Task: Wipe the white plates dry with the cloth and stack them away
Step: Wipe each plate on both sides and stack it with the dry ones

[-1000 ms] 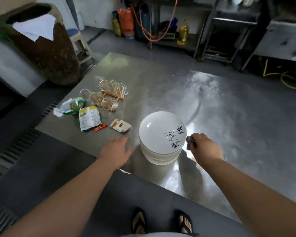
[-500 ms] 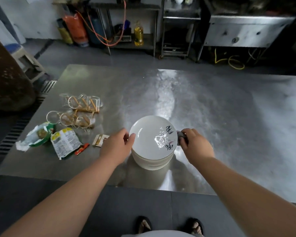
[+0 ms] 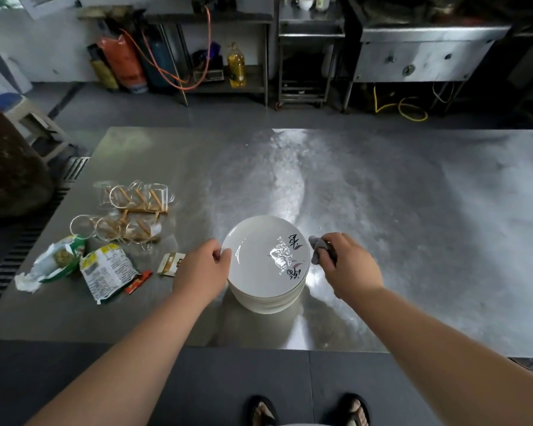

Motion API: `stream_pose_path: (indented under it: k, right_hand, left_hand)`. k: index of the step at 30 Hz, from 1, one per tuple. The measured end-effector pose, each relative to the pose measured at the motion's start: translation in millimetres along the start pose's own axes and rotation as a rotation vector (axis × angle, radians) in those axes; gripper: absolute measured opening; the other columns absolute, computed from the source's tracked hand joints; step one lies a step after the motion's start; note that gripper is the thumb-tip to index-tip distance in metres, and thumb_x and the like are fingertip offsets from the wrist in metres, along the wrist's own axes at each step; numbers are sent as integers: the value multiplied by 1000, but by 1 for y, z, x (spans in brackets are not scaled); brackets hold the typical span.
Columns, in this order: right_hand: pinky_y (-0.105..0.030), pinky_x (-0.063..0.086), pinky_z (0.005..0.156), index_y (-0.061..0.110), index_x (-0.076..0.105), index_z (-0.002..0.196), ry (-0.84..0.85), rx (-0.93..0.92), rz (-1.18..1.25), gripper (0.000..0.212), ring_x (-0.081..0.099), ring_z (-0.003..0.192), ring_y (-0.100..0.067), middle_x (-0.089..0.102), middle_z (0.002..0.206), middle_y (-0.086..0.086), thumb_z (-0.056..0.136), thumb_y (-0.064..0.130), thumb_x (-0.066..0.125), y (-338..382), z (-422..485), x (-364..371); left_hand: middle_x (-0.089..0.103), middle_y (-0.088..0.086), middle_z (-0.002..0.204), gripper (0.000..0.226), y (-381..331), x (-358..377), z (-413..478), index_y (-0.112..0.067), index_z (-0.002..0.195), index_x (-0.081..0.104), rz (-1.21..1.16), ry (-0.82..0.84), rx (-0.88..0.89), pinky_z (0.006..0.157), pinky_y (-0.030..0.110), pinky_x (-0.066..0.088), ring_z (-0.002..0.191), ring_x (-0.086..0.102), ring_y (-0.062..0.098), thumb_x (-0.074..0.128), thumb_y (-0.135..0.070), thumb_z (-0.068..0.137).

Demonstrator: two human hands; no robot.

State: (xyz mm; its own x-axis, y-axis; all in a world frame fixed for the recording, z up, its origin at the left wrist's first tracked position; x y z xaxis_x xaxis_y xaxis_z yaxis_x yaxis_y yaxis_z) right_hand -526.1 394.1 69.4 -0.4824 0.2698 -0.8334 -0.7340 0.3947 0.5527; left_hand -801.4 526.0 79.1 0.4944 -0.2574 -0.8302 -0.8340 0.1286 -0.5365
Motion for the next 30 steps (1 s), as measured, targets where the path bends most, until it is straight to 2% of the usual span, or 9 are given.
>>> stream_pose_path:
  k: [4,8,14,16,18,22,26,28,30]
  right_hand:
    - [-25,42,55,31,65,114,1,11,54,15,46,55,2,61,112,12,104,33,54,-5,-7,-7]
    - [-27,40,60,33,63,113,-15,0,68,13,52,64,-4,61,112,14,103,33,55,-17,-15,-18]
    - [-25,39,57,33,63,111,-29,28,146,11,46,54,1,59,109,14,103,31,55,-59,-23,-46]
    - [-25,37,59,32,63,112,-26,26,137,11,51,61,-4,60,109,14,103,30,56,-79,-24,-59]
    - [-28,37,65,31,64,113,-26,20,109,13,57,81,-12,62,113,12,102,30,57,-104,-24,-76]
    - [-31,44,65,31,64,111,-34,44,115,13,59,86,-15,62,113,11,101,28,56,-160,-28,-116]
    - [-32,45,64,27,65,114,-58,44,94,14,55,74,-17,64,115,7,102,27,57,-221,-36,-155]
    - [-34,46,67,27,65,114,-67,55,69,14,61,83,-21,64,116,7,101,27,59,-248,-40,-172]
    - [-38,50,72,27,65,113,-76,55,55,13,63,93,-23,65,114,6,100,27,61,-272,-44,-186]
  left_hand:
    - [56,4,63,35,-4,-4,-5,-16,75,47,64,-56,-5,53,34,38,61,55,28,53,-39,101]
    - [57,5,66,33,-20,-9,-9,-16,77,48,29,-113,-15,52,33,37,60,54,26,50,-34,105]
    - [58,6,76,28,-61,-12,-4,-16,84,50,-50,-194,-15,55,35,32,68,53,26,49,-34,105]
    - [58,6,74,28,-81,-7,-9,-16,83,50,-50,-205,-2,57,37,34,68,53,27,51,-33,104]
    - [56,5,73,27,-107,3,-19,-15,80,49,-70,-218,3,57,38,31,67,51,26,53,-29,103]
    - [58,2,73,25,-167,47,-48,-16,79,50,-128,-194,16,56,34,31,67,50,15,54,-24,102]
    - [62,3,77,24,-217,116,-71,-11,84,54,-188,-104,12,58,35,34,72,54,25,54,-26,103]
    - [63,1,80,22,-236,152,-81,-12,87,56,-187,-66,-8,58,35,35,74,56,25,53,-27,103]
    - [66,-2,91,13,-249,188,-91,-16,101,61,-247,-2,-25,60,28,39,78,60,15,52,-25,104]
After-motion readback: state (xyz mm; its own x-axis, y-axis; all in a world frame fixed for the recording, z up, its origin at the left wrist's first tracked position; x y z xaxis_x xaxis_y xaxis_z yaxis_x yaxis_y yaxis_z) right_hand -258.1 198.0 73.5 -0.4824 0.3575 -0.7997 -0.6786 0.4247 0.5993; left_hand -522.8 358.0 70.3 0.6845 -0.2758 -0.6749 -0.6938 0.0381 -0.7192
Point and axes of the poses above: each hand's wrist, its own z-axis towards the middle knuckle, its own x-axis out of the palm, y = z × x, the point moved 4 cm from there along z, towards the middle knuckle
